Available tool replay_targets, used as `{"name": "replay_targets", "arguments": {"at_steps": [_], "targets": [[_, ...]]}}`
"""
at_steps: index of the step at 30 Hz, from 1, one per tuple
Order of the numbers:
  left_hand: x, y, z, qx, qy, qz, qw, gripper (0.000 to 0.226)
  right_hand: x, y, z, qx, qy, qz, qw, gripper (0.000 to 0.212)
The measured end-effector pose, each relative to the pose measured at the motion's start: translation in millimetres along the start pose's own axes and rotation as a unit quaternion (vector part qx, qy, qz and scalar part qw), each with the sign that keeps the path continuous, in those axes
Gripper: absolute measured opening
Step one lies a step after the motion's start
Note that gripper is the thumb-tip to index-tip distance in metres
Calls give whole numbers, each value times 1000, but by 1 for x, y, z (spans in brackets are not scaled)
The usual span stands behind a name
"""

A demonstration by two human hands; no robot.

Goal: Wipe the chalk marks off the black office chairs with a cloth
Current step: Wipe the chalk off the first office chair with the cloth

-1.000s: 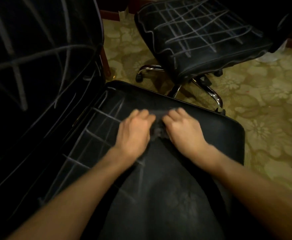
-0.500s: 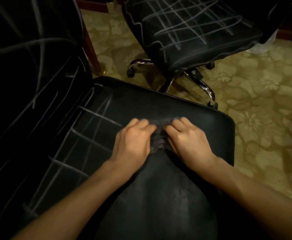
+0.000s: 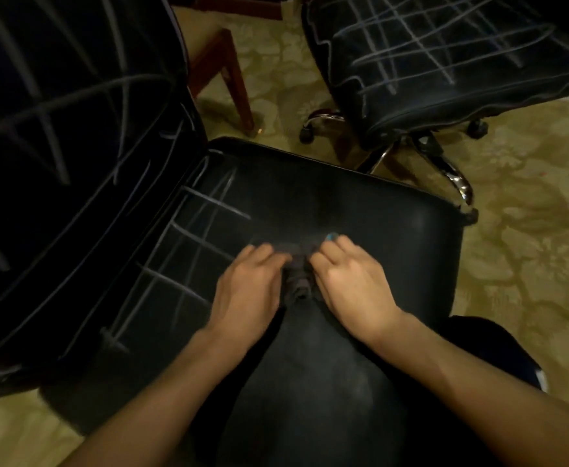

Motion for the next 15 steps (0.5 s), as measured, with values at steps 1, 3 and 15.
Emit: {"name": "replay_targets", "arguments": {"at_steps": [1,3,15], "targets": [[10,3,-2,12,13,-5,1000,14,8,1,5,-7,2,5,1000,12],[14,5,-3,33,37,-2,999,18,15,3,7,-14,-7,9,1000,12],[84,18,-5,-20,7,25,999,16,53,21,71,23,30,19,999,10]]}}
Point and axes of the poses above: each hand's wrist, its own x-axis away from the middle knuckle, its own y-axis out of the back of the hand, z = x × y, the point moved 2 cm from there along -x, towards the middle knuckle, and after that the axes turned 6 degrees about x, right-handed, at the moved point
